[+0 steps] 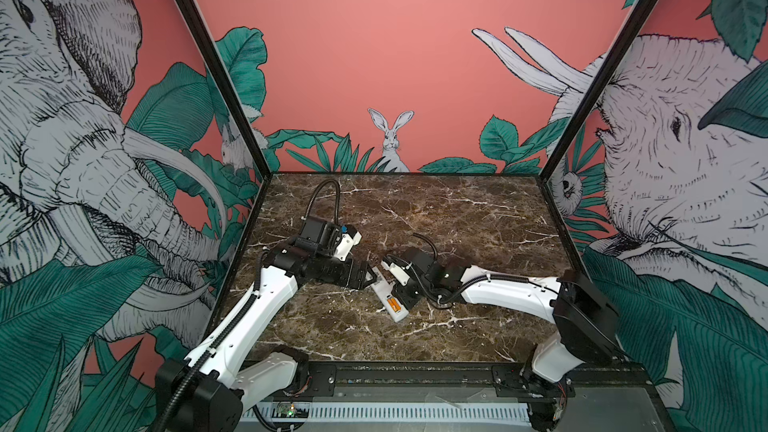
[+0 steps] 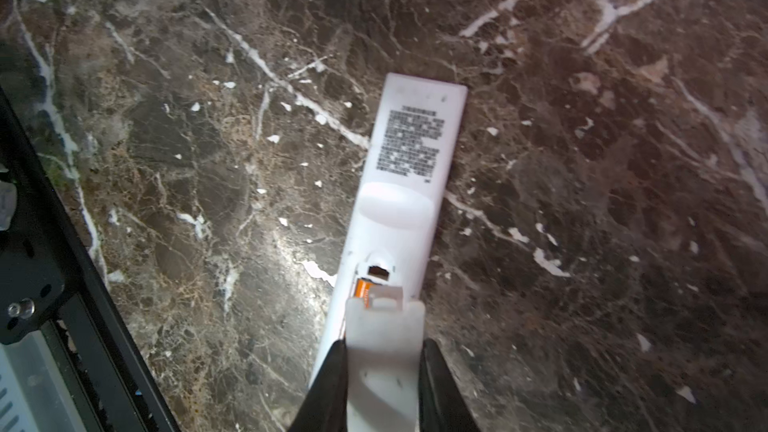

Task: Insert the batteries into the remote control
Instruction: 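Lower the cover onto the battery compartment and press it down with the right gripper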

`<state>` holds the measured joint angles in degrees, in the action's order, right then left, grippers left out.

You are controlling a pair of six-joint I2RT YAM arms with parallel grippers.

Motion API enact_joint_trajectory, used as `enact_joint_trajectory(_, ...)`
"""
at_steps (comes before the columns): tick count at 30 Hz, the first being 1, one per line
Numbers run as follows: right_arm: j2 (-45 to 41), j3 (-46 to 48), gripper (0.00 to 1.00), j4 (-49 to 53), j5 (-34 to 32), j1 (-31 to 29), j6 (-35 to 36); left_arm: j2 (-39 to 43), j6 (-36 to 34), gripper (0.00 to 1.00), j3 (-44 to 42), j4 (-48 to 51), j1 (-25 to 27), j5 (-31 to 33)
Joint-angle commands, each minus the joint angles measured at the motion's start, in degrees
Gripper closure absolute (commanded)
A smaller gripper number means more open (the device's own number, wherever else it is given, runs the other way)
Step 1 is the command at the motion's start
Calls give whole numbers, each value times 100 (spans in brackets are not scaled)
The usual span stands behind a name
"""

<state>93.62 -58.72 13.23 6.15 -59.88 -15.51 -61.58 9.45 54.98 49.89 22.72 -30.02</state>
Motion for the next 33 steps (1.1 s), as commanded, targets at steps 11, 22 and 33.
enact_joint_trajectory(11,284,212,76,-658,-619,-401,-414,386,-136,1,-145,57,-29,-92)
enact_joint_trajectory(22,470,456,76,-1156,-1040,-536,-503,355,-119,1,-172,-6,-31,-29)
enact_joint_trajectory(33,315,621,76,-1063,-1333,-556,-463,313,-119,1,-172,-7,-31,-10)
